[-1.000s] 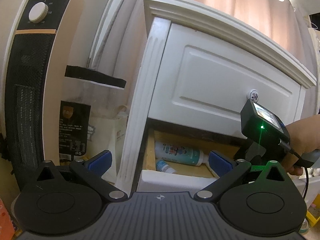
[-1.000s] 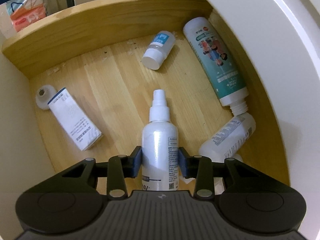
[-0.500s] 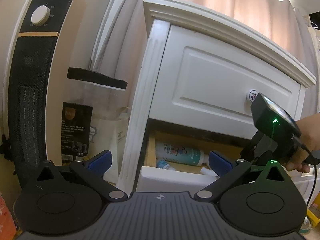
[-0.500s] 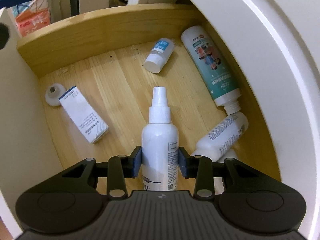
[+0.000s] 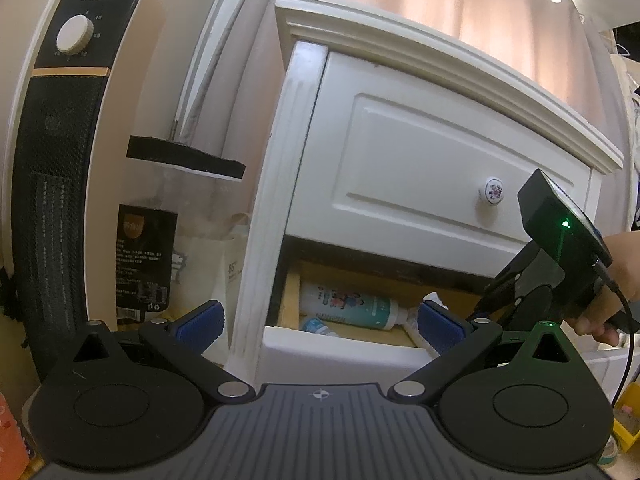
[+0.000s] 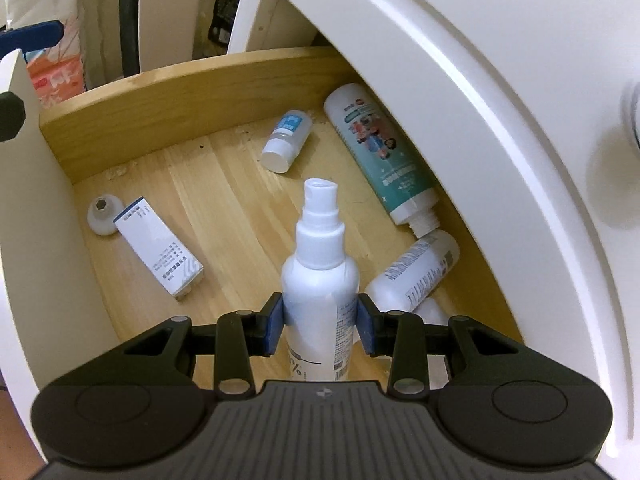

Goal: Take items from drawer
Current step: 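Lift the white spray bottle upright with the right tool, then carry the spray bottle up out of the drawer with the right tool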

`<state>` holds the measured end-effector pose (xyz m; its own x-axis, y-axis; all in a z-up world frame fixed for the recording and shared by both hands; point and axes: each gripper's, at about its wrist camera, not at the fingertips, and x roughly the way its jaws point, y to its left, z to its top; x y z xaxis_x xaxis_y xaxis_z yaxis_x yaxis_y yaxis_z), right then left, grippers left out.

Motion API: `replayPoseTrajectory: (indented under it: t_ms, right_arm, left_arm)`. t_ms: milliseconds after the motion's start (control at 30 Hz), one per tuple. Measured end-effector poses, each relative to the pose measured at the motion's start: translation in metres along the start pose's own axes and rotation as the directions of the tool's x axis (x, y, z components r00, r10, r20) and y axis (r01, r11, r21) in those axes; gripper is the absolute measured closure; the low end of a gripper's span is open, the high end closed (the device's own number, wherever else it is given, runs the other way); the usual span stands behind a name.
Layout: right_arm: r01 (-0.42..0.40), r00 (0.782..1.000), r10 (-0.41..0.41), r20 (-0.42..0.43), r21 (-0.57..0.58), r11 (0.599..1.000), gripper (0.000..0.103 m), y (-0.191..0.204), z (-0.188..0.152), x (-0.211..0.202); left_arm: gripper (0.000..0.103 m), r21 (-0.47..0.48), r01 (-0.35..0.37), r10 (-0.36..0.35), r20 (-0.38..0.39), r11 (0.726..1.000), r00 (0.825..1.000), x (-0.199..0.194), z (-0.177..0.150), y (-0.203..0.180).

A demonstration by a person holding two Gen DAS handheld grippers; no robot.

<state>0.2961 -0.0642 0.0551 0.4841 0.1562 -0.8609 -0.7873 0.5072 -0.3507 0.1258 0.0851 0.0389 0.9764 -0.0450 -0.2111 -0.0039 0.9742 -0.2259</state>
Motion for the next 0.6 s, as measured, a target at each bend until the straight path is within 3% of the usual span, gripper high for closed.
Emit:
replayPoseTrajectory:
  t_ms: [600]
  right_arm:
    - [0.044, 0.989, -0.058, 0.132, 0.112, 0.993, 0.065, -0.007, -0.035, -0.027]
  left_arm:
    - [0.000, 0.022, 0.019, -0.020, 0.007, 1.000, 1.000, -0.011, 0.003, -0.008]
